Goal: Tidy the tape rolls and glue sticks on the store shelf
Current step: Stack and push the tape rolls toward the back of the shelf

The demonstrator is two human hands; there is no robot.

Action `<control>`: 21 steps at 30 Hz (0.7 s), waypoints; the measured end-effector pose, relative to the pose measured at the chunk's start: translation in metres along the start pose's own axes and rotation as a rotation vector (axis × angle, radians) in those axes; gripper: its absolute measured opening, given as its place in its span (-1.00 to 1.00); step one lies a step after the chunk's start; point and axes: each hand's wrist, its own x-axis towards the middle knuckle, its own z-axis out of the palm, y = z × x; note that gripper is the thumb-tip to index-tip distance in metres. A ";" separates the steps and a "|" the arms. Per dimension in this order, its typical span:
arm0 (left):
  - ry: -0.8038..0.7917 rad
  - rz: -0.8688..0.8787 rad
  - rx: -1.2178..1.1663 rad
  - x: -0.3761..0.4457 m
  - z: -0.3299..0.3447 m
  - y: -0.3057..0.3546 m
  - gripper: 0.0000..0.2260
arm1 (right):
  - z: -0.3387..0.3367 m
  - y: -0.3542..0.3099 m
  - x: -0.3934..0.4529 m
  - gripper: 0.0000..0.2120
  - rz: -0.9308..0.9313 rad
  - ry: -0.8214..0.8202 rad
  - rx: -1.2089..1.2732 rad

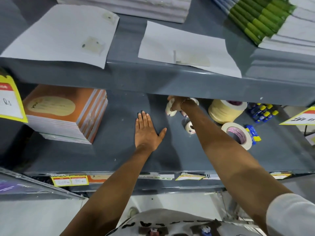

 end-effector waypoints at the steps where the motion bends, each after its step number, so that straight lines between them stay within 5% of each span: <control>1: -0.002 -0.002 -0.003 0.000 0.000 0.000 -0.12 | 0.001 0.002 0.004 -0.52 0.015 0.013 0.048; 11: -0.031 -0.010 -0.005 0.001 -0.001 0.002 -0.13 | 0.003 0.006 0.014 -0.49 0.028 0.012 0.079; 21: -0.029 0.219 -0.002 0.000 -0.016 -0.037 -0.40 | 0.004 0.002 0.015 -0.55 -0.018 -0.005 -0.092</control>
